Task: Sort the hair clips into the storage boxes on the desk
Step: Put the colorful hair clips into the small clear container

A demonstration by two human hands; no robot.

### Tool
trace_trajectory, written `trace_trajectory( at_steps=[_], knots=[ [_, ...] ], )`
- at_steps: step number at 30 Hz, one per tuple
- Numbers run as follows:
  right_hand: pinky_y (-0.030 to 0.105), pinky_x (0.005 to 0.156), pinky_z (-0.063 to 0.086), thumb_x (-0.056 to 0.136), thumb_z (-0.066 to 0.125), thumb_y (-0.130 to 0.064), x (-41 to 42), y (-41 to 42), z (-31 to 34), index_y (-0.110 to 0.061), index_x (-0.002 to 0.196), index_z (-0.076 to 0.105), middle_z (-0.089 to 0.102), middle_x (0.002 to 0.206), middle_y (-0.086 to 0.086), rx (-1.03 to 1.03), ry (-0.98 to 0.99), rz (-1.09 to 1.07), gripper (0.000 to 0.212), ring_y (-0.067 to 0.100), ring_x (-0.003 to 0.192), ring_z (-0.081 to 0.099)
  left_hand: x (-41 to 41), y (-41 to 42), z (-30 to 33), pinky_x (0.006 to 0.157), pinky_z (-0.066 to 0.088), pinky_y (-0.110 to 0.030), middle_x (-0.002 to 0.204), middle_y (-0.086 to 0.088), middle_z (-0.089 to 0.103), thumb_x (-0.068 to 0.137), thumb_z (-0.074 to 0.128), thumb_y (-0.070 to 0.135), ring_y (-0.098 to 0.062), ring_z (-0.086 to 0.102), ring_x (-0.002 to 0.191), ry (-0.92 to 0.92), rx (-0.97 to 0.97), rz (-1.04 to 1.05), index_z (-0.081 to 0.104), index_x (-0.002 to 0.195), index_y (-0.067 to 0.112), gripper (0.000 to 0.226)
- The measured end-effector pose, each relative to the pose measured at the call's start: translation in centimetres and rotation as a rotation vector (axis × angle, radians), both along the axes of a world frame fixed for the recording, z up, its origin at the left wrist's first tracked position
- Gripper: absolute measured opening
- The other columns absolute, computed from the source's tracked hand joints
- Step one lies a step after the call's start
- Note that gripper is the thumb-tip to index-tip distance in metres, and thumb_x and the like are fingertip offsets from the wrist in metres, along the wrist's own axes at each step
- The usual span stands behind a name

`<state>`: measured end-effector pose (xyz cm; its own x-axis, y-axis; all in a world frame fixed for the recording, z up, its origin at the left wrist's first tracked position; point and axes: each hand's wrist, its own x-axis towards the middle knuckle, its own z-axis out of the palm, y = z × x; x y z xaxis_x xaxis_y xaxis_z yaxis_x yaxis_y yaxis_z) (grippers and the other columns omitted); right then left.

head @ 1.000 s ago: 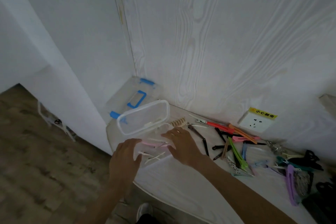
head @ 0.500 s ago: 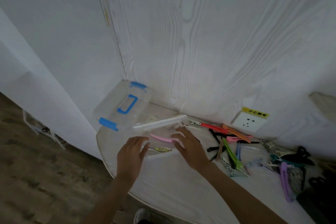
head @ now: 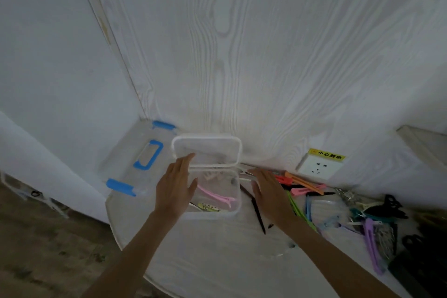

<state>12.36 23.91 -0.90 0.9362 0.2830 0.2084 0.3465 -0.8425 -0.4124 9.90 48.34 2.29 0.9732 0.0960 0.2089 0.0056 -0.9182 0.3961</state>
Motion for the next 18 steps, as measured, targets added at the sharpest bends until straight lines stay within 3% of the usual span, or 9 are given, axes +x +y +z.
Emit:
trace_trajectory(
  at_steps=[2, 4, 7, 10, 14, 16, 18],
  knots=[
    [0.033, 0.113, 0.028, 0.089, 0.05, -0.016, 1.4, -0.4, -0.5, -0.009, 0.136, 0.041, 0.047, 0.139, 0.01, -0.126, 0.098, 0.022, 0.048, 0.026, 0.131, 0.043, 1.3, -0.2, 0.0, 0.075, 0.054, -0.038, 0.127, -0.002, 0.057, 0.082, 0.067, 0.026, -0.023, 0.058, 0.107, -0.003, 0.031, 0.001, 0.04, 0.137, 0.021, 0.061],
    [0.035, 0.114, 0.023, 0.089, 0.051, -0.035, 2.7, -0.5, -1.2, -0.01, 0.142, 0.032, 0.039, 0.145, 0.01, -0.236, 0.176, 0.086, 0.061, 0.025, 0.135, 0.036, 2.4, -0.5, 0.1, 0.073, 0.055, -0.038, 0.121, -0.001, 0.061, 0.083, 0.066, 0.024, -0.024, 0.06, 0.103, -0.061, 0.022, -0.002, 0.047, 0.132, 0.02, 0.052],
    [0.04, 0.109, 0.028, 0.084, 0.037, -0.056, 3.5, 0.1, -2.5, -0.01, 0.139, 0.037, 0.044, 0.139, 0.011, -0.342, 0.157, 0.082, 0.071, 0.03, 0.131, 0.04, 2.9, -1.2, 0.4, 0.065, 0.05, -0.028, 0.101, 0.005, 0.068, 0.082, 0.065, 0.02, -0.018, 0.063, 0.089, -0.249, -0.027, 0.019, 0.062, 0.108, 0.022, 0.026],
    [0.037, 0.102, 0.032, 0.09, 0.033, -0.052, 3.8, 0.6, -2.8, -0.014, 0.126, 0.049, 0.054, 0.126, 0.009, -0.398, 0.076, 0.062, 0.055, 0.027, 0.121, 0.047, 2.5, -2.3, 1.5, 0.058, 0.043, -0.02, 0.087, 0.011, 0.068, 0.08, 0.067, 0.021, -0.004, 0.055, 0.076, -0.389, -0.096, -0.001, 0.064, 0.091, 0.025, 0.012],
    [0.033, 0.091, 0.033, 0.097, 0.037, -0.035, 4.3, 1.1, -2.8, -0.012, 0.112, 0.056, 0.06, 0.116, 0.007, -0.464, -0.01, 0.063, 0.034, 0.025, 0.109, 0.053, 1.0, -4.6, 2.1, 0.053, 0.051, -0.025, 0.077, 0.014, 0.066, 0.081, 0.06, 0.027, -0.004, 0.058, 0.068, -0.505, -0.14, -0.181, 0.064, 0.085, 0.027, 0.006],
    [0.033, 0.089, 0.034, 0.097, 0.037, -0.035, 4.3, 1.1, -2.4, -0.013, 0.11, 0.058, 0.062, 0.113, 0.006, -0.497, -0.006, 0.067, 0.033, 0.024, 0.106, 0.056, -0.1, -5.8, 2.4, 0.056, 0.051, -0.023, 0.075, 0.016, 0.065, 0.082, 0.056, 0.031, -0.002, 0.058, 0.065, -0.491, -0.153, -0.269, 0.065, 0.084, 0.028, 0.01],
    [0.034, 0.091, 0.035, 0.095, 0.042, -0.032, 3.6, 1.1, -1.7, -0.013, 0.107, 0.059, 0.063, 0.11, 0.003, -0.468, 0.069, 0.077, 0.028, 0.024, 0.105, 0.057, -1.9, -6.9, 2.2, 0.062, 0.049, -0.019, 0.074, 0.019, 0.063, 0.084, 0.056, 0.033, 0.0, 0.058, 0.064, -0.359, -0.172, -0.371, 0.065, 0.086, 0.031, 0.009]
  ],
)
